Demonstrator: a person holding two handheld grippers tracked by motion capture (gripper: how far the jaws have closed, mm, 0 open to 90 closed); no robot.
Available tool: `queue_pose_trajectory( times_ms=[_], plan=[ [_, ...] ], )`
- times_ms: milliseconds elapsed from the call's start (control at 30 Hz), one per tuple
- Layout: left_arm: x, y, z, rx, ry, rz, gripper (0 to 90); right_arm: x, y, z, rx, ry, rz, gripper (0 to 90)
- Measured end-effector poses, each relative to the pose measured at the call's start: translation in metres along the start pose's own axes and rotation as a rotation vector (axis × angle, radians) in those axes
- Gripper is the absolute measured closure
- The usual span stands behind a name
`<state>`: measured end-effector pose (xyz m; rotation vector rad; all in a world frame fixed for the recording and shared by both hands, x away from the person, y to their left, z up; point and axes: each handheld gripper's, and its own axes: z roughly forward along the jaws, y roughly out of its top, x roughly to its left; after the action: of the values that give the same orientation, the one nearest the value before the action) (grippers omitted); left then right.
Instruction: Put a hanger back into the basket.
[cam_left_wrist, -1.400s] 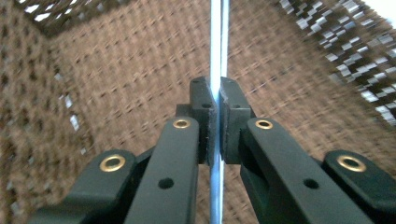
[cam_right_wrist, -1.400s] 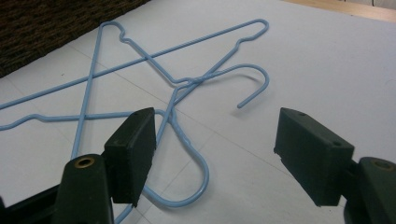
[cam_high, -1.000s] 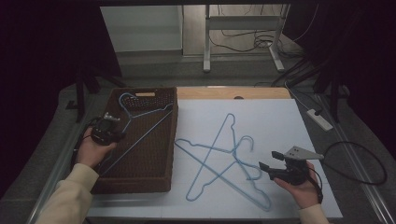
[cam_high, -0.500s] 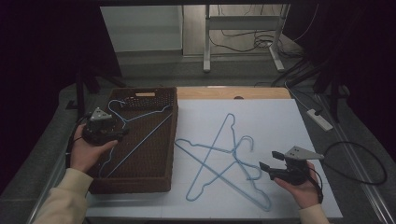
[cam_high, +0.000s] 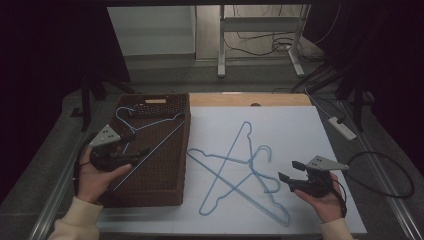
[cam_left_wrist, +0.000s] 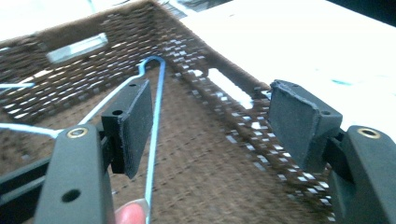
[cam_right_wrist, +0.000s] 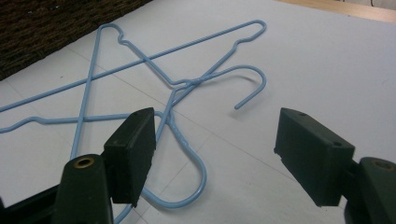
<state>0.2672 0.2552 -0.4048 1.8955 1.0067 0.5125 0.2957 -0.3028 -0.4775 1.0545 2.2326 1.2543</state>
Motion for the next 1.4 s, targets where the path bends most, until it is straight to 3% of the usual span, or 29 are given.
queue_pose_trajectory(
  times_ms=[100,200,433,633,833,1400],
  plan=[
    [-0.007,-0.001,0.001,-0.014,-0.025,-0.004,31.4,-0.001,0.000,-0.001,-0.003,-0.002,0.005,29.7],
    [-0.025,-0.005,0.007,-0.037,-0.090,-0.008,31.1,-0.001,0.000,-0.002,-0.004,-0.006,0.009,29.7],
    [-0.045,-0.011,0.017,-0.055,-0.128,-0.011,31.1,-0.002,0.000,-0.003,-0.005,-0.008,0.010,29.7],
    [-0.051,-0.015,0.026,-0.046,-0.142,-0.025,30.9,0.000,0.000,-0.003,-0.002,-0.011,0.001,29.7],
    [-0.056,-0.017,0.031,-0.037,-0.152,-0.013,30.7,-0.001,0.001,-0.005,-0.006,-0.016,-0.001,29.7],
    [-0.053,-0.026,0.032,-0.048,-0.156,-0.005,30.1,0.005,0.005,-0.005,-0.001,-0.014,-0.001,30.0]
  ],
)
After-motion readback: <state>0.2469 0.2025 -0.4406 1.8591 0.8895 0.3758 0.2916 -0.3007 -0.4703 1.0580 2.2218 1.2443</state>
